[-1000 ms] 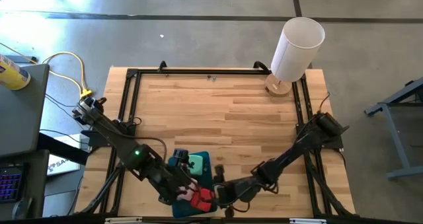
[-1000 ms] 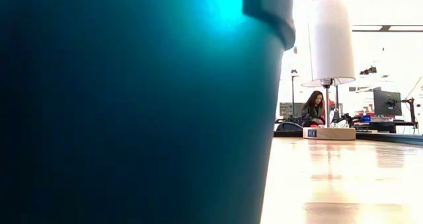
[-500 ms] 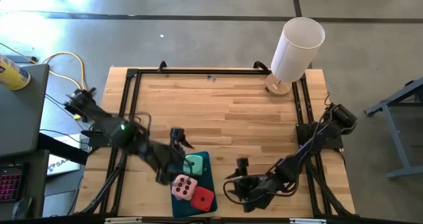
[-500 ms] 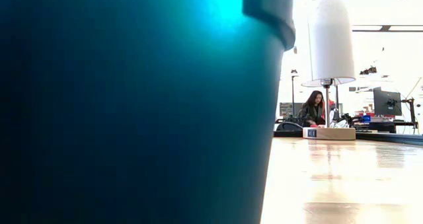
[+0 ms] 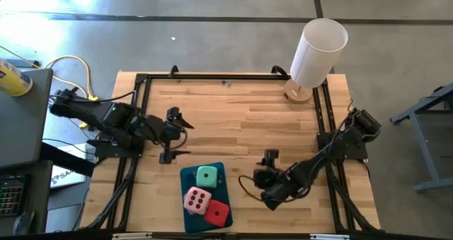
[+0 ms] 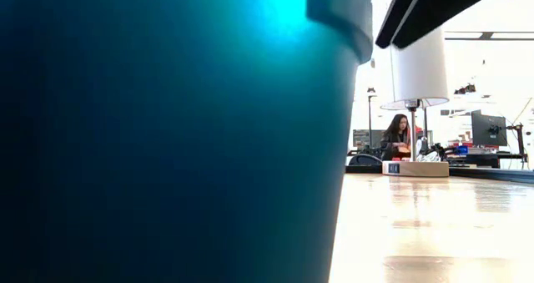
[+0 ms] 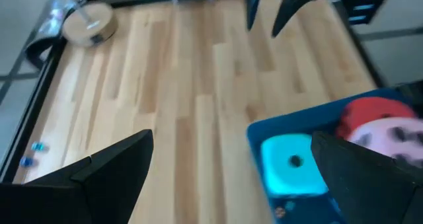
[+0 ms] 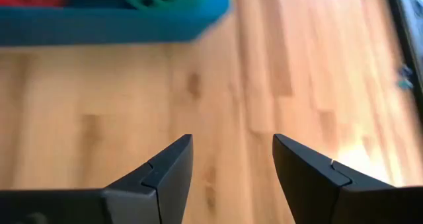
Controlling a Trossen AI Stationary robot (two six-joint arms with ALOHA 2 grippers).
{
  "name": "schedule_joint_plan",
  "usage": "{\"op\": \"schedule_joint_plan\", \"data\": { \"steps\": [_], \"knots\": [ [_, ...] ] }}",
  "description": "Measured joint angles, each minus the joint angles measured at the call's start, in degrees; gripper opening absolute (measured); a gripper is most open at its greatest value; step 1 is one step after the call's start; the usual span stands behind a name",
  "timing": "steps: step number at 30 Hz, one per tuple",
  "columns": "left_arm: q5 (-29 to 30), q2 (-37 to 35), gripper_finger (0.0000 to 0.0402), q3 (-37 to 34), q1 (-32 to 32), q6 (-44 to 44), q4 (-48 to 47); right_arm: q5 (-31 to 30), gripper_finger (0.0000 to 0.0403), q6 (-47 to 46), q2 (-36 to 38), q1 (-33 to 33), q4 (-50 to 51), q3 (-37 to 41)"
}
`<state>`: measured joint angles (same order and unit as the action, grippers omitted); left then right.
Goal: Pick & Place Dice
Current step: Put the small light blue die into the blue bin
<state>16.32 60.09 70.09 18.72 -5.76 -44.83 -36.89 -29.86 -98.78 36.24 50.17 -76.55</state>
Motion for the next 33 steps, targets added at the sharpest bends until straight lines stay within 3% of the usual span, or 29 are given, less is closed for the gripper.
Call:
{"op": "schedule_joint_plan", "data": {
  "steps": [7,16,19,26,33],
  "knots": [
    [-0.09,-10.25,0.04,-17.91,-5.41,-0.04,11.17,0.29,0.0199,3.2,0.0,-4.83,1.24,1.55],
    [-5.68,-16.89,0.04,-30.95,-9.53,-0.51,21.9,2.69,0.0199,10.02,0.0,-12.61,-8.13,10.45],
    [-6.21,-17.06,0.04,-32.67,-10.61,-0.2,23.77,3.13,0.0199,14.22,1.26,-15.4,-15.93,14.59],
    [-6.36,-17.08,0.04,-34.8,-11.23,-0.2,26.04,13.23,0.0199,22.8,10.94,-22.93,-38.44,27.65],
    [-6.32,-17.06,0.04,-34.95,-11.23,0.74,26.8,15.93,0.0199,26.62,14.92,-33.08,-65.39,40.79]
  ]
}}
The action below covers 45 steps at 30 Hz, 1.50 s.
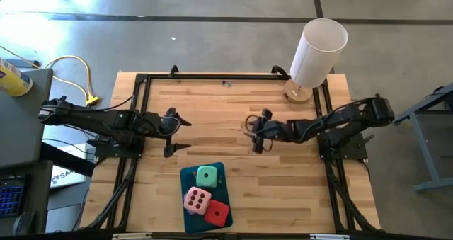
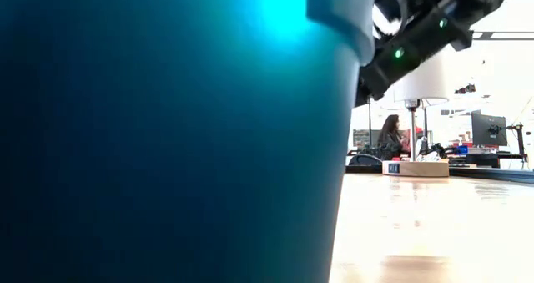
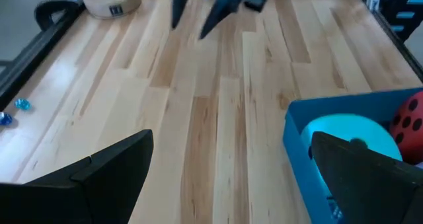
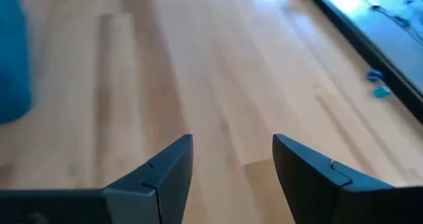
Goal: Pick & Place Dice
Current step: Put the small light blue die into the blue bin
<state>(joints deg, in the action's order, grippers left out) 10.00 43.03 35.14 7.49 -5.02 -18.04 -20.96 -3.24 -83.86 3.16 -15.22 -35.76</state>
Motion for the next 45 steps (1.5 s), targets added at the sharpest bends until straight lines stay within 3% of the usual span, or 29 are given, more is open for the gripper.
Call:
{"op": "schedule_joint_plan", "data": {
  "steps": [6,13,21,27,33,36,45],
  "knots": [
    [0.02,0.33,0.04,-0.7,0.0,0.14,2.66,1.11,0.0199,0.55,-3.79,-6.73,-12.77,4.56],
    [0.17,1.27,0.04,-0.72,0.0,-0.43,3.24,10.5,0.0199,1.91,-15.13,-13.81,-31.9,4.87],
    [0.89,3.54,0.04,-0.72,0.0,0.84,5.97,9.85,0.0199,5.0,-25.36,-19.64,-45.92,3.85],
    [1.1,4.6,0.04,-0.72,-1.94,2.43,9.08,14.09,0.0199,4.5,-31.24,-23.53,-44.87,-1.99],
    [1.09,4.57,0.04,-0.72,-3.85,2.82,9.04,10.73,0.0193,3.31,-32.45,-23.31,-43.13,-6.54],
    [0.46,4.57,0.04,-0.72,-4.27,3.63,8.82,8.04,0.0185,1.57,-32.24,-23.32,-38.76,-8.1],
    [-0.2,4.57,0.04,-0.72,-4.39,4.16,8.82,7.9,0.0177,0.01,-27.24,-23.56,-18.95,-13.87]
  ]
}}
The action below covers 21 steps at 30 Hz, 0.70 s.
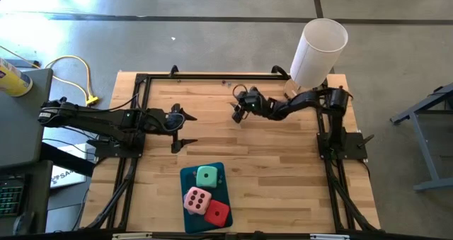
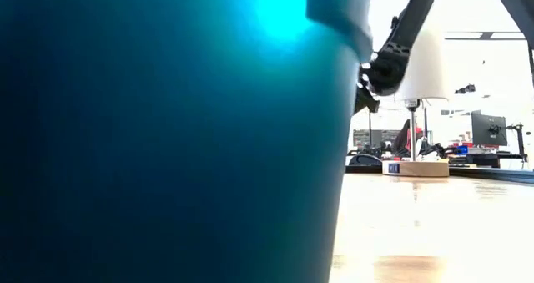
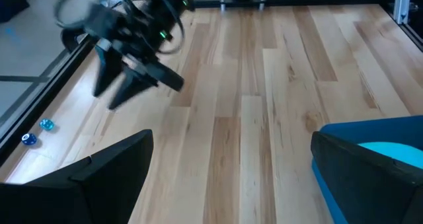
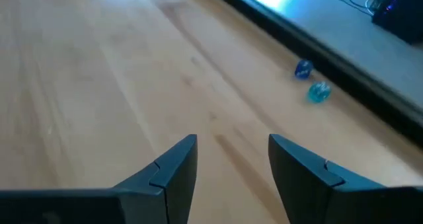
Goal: Pick & Place Dice
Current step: Put the small light blue die into the blue bin
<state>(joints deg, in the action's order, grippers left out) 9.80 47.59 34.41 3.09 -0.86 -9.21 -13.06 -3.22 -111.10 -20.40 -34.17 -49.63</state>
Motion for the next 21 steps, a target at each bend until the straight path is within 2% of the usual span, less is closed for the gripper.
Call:
{"op": "schedule_joint_plan", "data": {
  "steps": [3,8,12,15,21],
  "knots": [
    [0.0,0.0,0.04,0.0,0.01,-0.02,0.01,0.67,0.0177,-1.06,3.35,-1.39,8.89,-3.35],
    [0.02,0.0,0.04,0.0,0.02,-0.09,0.02,6.44,0.0177,-5.95,5.17,-4.8,24.38,-11.59],
    [0.01,-0.02,0.04,0.0,0.02,-0.51,0.02,10.35,0.0177,-5.73,5.3,-6.86,35.64,-18.52],
    [0.02,-0.02,0.04,0.0,0.02,-0.64,-0.07,10.78,0.0177,-4.14,5.26,-7.52,40.0,-22.15],
    [0.01,-0.02,0.04,0.0,0.02,-0.96,-0.07,16.69,0.0177,-1.83,4.3,-10.8,48.24,-30.12]
  ]
}}
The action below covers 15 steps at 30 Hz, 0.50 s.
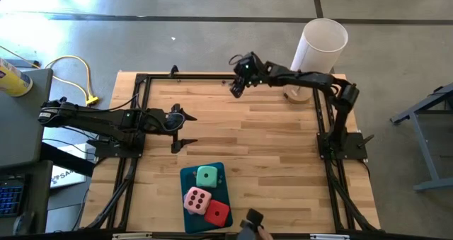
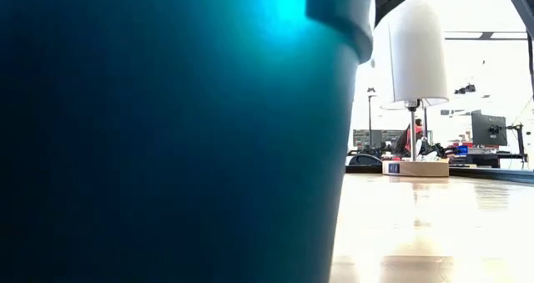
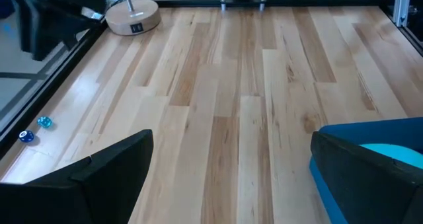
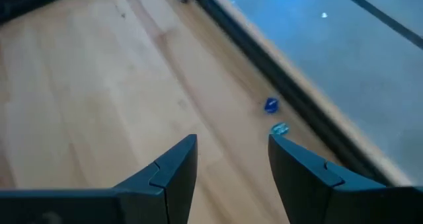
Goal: Pick & Place Dice
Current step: Put the small light blue die into the blue bin
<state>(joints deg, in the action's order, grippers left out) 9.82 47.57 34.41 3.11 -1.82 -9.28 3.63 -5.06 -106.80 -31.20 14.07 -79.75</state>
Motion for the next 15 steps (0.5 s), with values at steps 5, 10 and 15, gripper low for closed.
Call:
{"op": "schedule_joint_plan", "data": {
  "steps": [5,10,15],
  "knots": [
    [0.01,0.0,0.04,0.0,0.0,-0.33,0.0,2.39,0.0177,2.09,-1.16,-1.79,2.5,-3.25],
    [0.01,0.0,0.04,0.0,0.0,-0.34,0.02,2.72,0.0177,3.29,-4.63,-1.51,4.33,-4.53],
    [0.01,0.0,0.04,0.0,0.0,-0.62,0.04,1.84,0.0177,3.5,-8.45,-1.35,2.69,-5.76]
  ]
}}
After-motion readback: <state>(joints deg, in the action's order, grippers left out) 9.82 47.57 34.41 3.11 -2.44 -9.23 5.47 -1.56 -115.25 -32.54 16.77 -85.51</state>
